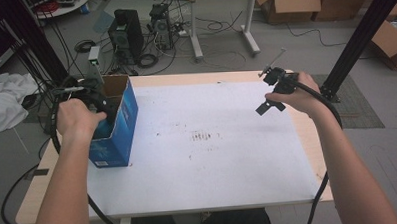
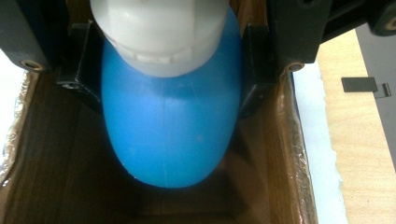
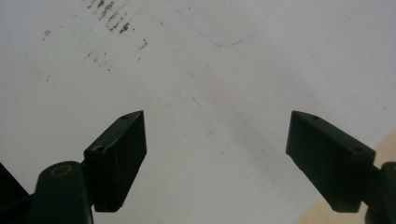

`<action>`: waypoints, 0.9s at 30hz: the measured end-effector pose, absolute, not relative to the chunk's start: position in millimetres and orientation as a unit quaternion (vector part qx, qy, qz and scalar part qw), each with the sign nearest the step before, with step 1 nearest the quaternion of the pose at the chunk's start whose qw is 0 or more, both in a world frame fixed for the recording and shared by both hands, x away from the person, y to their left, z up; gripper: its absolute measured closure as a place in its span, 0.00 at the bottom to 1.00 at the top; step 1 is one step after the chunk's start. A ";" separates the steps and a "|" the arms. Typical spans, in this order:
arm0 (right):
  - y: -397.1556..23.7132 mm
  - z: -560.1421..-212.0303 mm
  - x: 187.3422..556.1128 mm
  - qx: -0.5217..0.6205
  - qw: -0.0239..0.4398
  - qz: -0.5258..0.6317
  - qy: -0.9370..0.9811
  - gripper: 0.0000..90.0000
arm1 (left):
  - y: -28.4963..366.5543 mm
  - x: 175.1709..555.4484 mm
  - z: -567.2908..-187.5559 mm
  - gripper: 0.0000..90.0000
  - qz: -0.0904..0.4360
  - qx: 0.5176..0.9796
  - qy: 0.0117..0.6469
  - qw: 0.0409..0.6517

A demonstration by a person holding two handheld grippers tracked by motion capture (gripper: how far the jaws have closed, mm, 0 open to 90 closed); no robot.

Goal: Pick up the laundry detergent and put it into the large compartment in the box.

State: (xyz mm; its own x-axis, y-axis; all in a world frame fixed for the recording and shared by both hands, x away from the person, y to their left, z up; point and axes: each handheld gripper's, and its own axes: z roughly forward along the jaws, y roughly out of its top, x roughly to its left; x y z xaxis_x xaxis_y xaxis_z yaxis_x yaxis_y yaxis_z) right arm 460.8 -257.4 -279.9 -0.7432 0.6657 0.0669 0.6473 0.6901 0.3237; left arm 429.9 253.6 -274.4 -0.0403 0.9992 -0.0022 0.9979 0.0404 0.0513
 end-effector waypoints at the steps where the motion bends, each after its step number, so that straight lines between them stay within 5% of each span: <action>1: -257.5 -279.3 460.2 0.361 0.027 0.166 0.917 0.22 | 253.8 429.3 -275.2 0.42 0.016 0.693 0.720 0.017; 27: -265.4 -275.7 456.0 0.365 0.022 0.175 0.914 0.23 | 253.7 426.2 -276.4 0.42 0.019 0.691 0.722 0.024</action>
